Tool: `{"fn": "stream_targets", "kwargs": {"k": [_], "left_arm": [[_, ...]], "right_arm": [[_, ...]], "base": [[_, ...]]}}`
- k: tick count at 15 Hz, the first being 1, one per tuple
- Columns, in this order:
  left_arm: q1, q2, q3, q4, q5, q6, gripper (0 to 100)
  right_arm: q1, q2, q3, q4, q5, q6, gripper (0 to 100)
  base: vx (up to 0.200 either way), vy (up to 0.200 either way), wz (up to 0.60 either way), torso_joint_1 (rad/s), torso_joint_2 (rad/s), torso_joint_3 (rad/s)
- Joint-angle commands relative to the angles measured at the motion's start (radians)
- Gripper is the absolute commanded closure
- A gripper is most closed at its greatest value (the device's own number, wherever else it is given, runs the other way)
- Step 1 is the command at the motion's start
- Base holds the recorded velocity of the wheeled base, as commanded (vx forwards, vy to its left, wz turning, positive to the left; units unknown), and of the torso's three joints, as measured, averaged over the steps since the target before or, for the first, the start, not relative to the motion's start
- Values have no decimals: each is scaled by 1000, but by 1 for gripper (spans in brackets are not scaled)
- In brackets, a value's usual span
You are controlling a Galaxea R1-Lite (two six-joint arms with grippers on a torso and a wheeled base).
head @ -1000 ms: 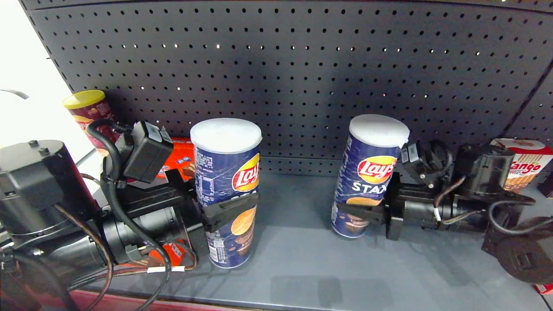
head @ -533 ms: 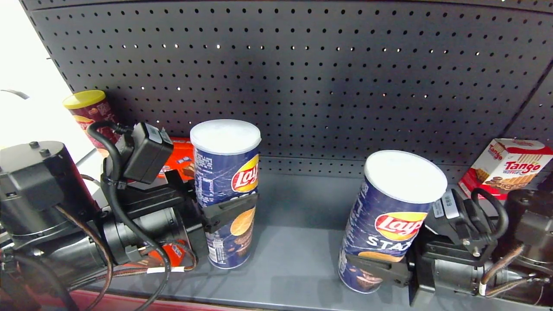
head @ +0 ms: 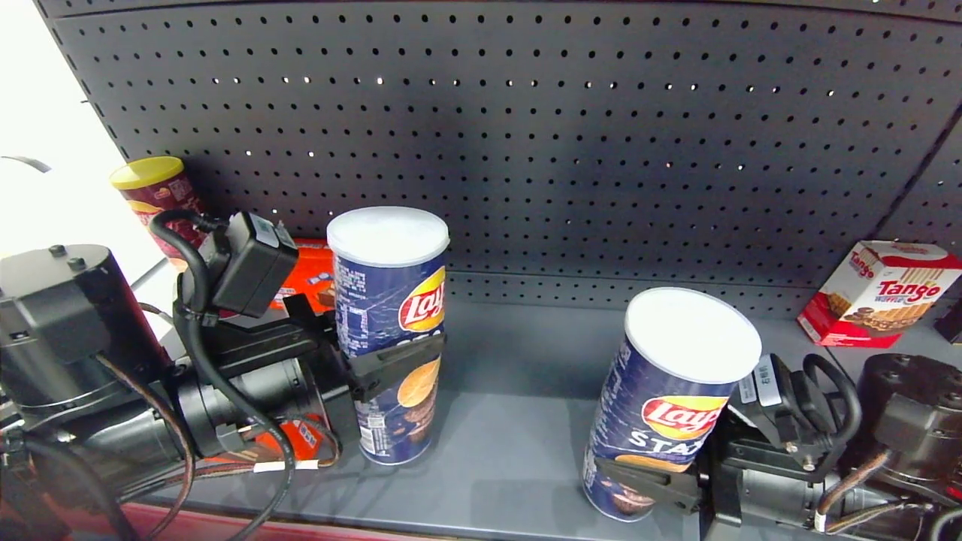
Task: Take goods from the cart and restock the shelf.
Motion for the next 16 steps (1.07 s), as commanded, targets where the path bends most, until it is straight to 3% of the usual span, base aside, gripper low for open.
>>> {"fn": "stream_targets", "kwargs": {"k": [1, 8, 9, 16], "left_arm": [[0, -1, 2, 0, 0, 0, 100], [0, 2, 5, 0, 0, 0, 100], [0, 2, 5, 0, 0, 0, 100], [-1, 1, 34, -28, 0, 0, 100]], "right_arm": [[0, 54, -13, -10, 1, -1, 100], [0, 83, -46, -10, -19, -1, 100], [1, 85, -49, -10, -27, -1, 0], [-30, -10, -3, -10, -32, -1, 0]], "base": [[0, 0, 0, 0, 0, 0], [0, 0, 0, 0, 0, 0], [0, 0, 0, 0, 0, 0], [0, 0, 0, 0, 0, 0]]}}
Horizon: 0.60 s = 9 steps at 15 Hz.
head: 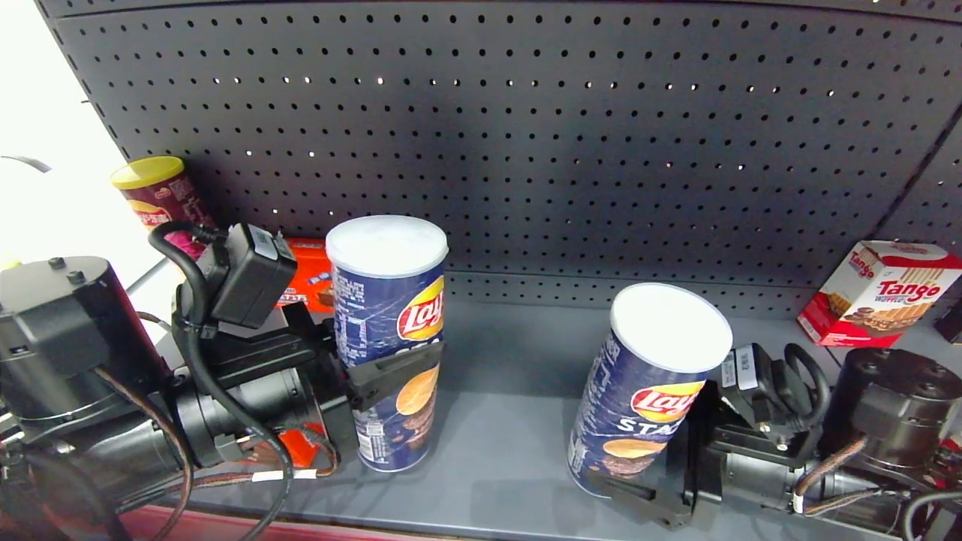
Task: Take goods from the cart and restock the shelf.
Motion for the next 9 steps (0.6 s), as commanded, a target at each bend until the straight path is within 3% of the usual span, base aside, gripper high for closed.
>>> {"fn": "stream_targets", "kwargs": {"k": [1, 9], "left_arm": [[0, 1, 2, -1, 0, 0, 100], [0, -2, 5, -2, 2, 0, 100]], "right_arm": [[-11, -61, 40, 0, 2, 0, 0], [-11, -179, 168, 0, 15, -6, 0]], "base": [[0, 0, 0, 0, 0, 0], [0, 0, 0, 0, 0, 0]]}}
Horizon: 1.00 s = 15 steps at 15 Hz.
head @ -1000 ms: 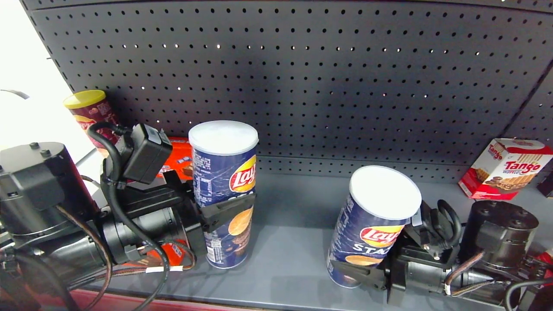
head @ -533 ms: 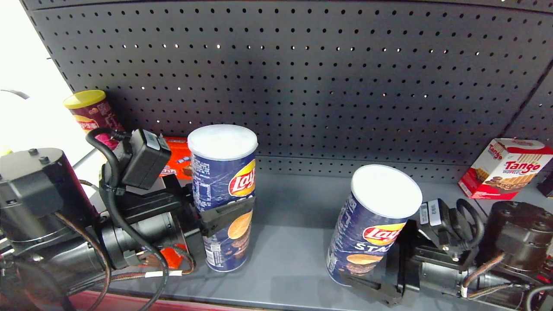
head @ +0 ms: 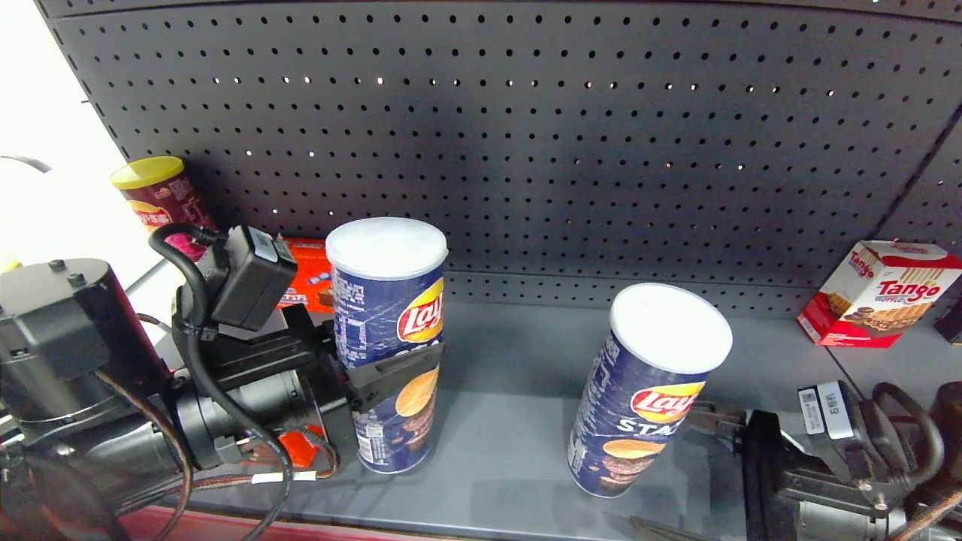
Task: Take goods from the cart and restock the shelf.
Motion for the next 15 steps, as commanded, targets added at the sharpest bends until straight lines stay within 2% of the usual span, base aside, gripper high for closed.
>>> {"fn": "stream_targets", "kwargs": {"k": [1, 12, 14, 15], "left_arm": [[1, -1, 2, 0, -1, 0, 100], [1, 3, 2, 0, -1, 2, 100], [1, 3, 2, 0, 1, 2, 100], [1, 0, 10, -2, -1, 2, 100]], "right_arm": [[2, -43, 37, 0, 4, -1, 0], [12, -55, 63, 3, 32, -24, 0], [-5, -64, 57, 0, 23, -24, 0], [-83, -90, 42, 0, 23, -23, 0]], "base": [[0, 0, 0, 0, 0, 0], [0, 0, 0, 0, 0, 0], [0, 0, 0, 0, 0, 0], [0, 0, 0, 0, 0, 0]]}}
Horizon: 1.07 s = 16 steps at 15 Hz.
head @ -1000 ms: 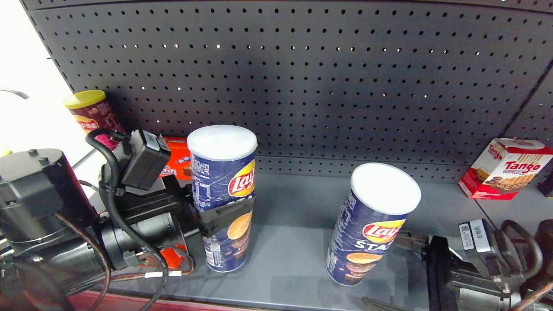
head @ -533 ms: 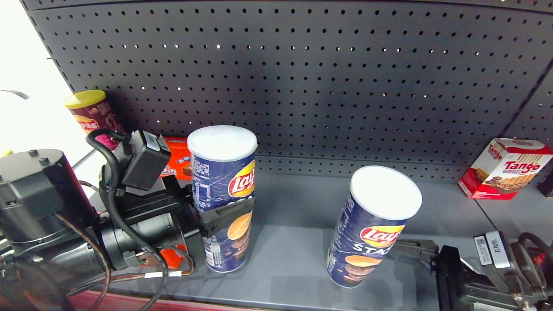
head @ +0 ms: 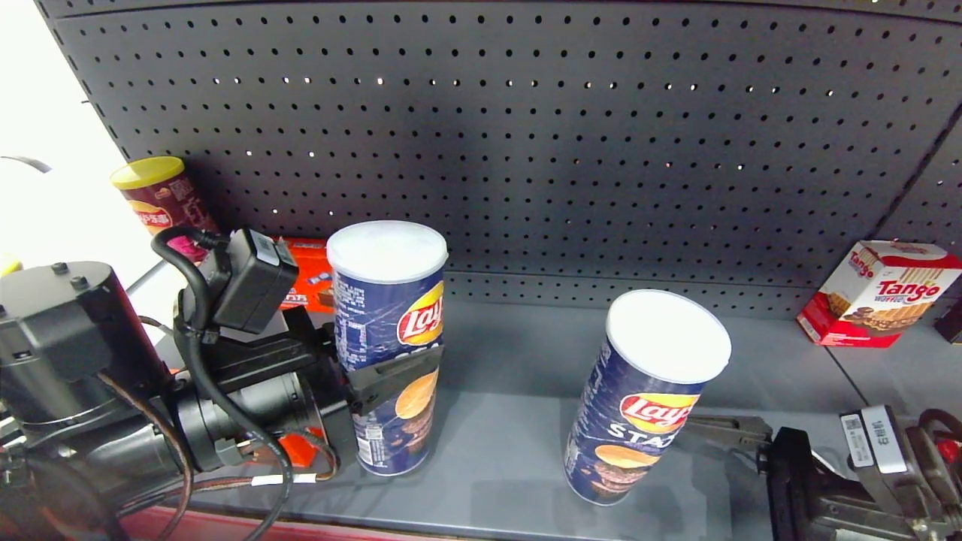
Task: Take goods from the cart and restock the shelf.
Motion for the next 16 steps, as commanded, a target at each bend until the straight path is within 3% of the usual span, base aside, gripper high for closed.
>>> {"fn": "stream_targets", "kwargs": {"k": [1, 7, 11, 12, 16], "left_arm": [[0, -1, 6, -1, 1, 0, 100], [0, -2, 10, -1, 1, 0, 100], [0, -2, 10, -1, -1, 1, 100], [0, -2, 10, -1, -1, 1, 100], [2, -1, 12, -21, -1, 1, 100]], "right_arm": [[-89, -37, -16, -1, 1, 0, 0], [-223, -230, -90, 24, -70, 5, 0], [-278, -546, -174, 380, -191, 6, 0], [-279, -669, -191, 533, -266, 6, 0], [-283, -997, -187, 915, -433, 6, 0]], "base": [[0, 0, 0, 0, 0, 0], [0, 0, 0, 0, 0, 0], [0, 0, 0, 0, 0, 0], [0, 0, 0, 0, 0, 0], [0, 0, 0, 0, 0, 0]]}}
